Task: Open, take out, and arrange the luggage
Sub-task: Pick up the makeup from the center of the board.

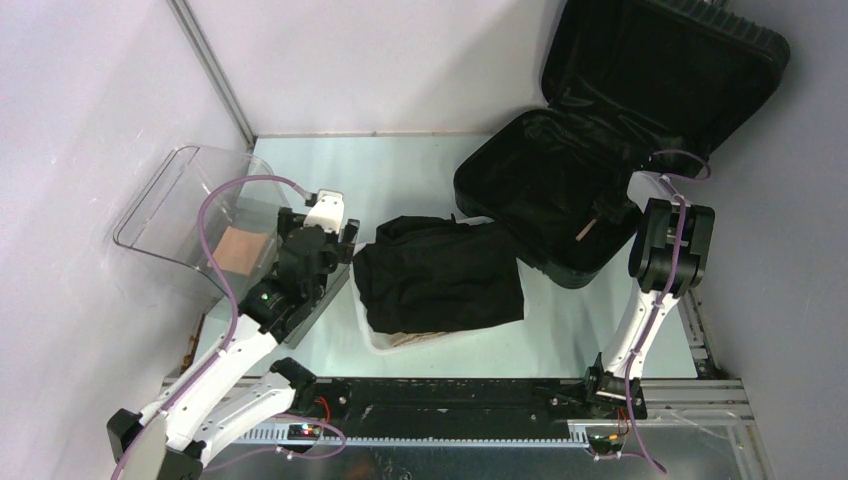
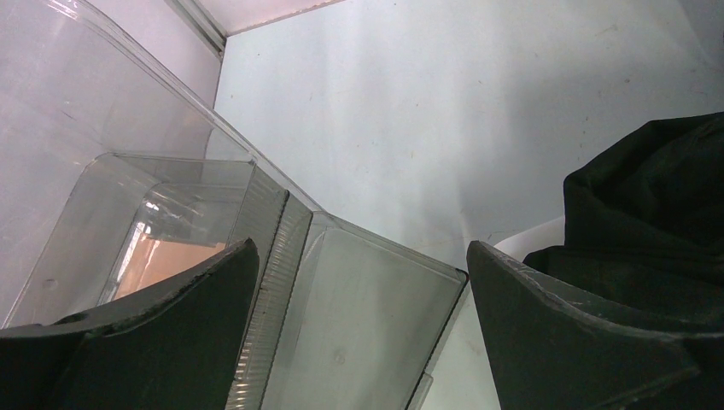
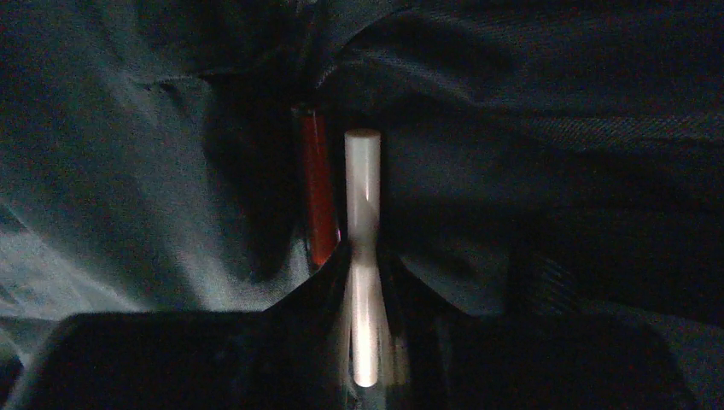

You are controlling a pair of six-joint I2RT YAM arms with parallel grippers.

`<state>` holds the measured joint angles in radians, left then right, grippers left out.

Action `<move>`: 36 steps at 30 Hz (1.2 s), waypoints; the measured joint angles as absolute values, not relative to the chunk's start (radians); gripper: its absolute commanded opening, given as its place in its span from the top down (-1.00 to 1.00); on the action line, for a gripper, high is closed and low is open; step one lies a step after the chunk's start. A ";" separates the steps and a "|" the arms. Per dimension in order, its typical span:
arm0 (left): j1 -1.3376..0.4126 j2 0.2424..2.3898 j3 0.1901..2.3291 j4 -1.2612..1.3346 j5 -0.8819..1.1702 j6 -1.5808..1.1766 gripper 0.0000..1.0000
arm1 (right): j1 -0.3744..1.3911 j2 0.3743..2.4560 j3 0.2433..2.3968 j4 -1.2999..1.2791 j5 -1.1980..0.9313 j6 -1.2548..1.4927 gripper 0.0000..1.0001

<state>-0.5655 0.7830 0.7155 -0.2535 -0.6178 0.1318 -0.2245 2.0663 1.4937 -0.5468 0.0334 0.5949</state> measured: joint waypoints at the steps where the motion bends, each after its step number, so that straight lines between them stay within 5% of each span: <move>1: -0.566 0.783 0.715 -0.253 -0.617 0.132 -0.99 | -0.226 2.067 1.494 -0.550 0.032 0.596 0.68; 17: -0.566 0.783 0.715 -0.253 -0.619 0.138 -0.99 | -0.213 2.122 1.571 -0.599 0.065 0.593 0.45; 25: -0.566 0.783 0.715 -0.253 -0.625 0.141 -0.99 | -0.191 2.127 1.579 -0.615 0.115 0.579 0.88; 36: -0.566 0.770 0.715 -0.253 -0.638 0.139 -0.99 | -0.191 2.101 1.577 -0.623 0.121 0.508 0.94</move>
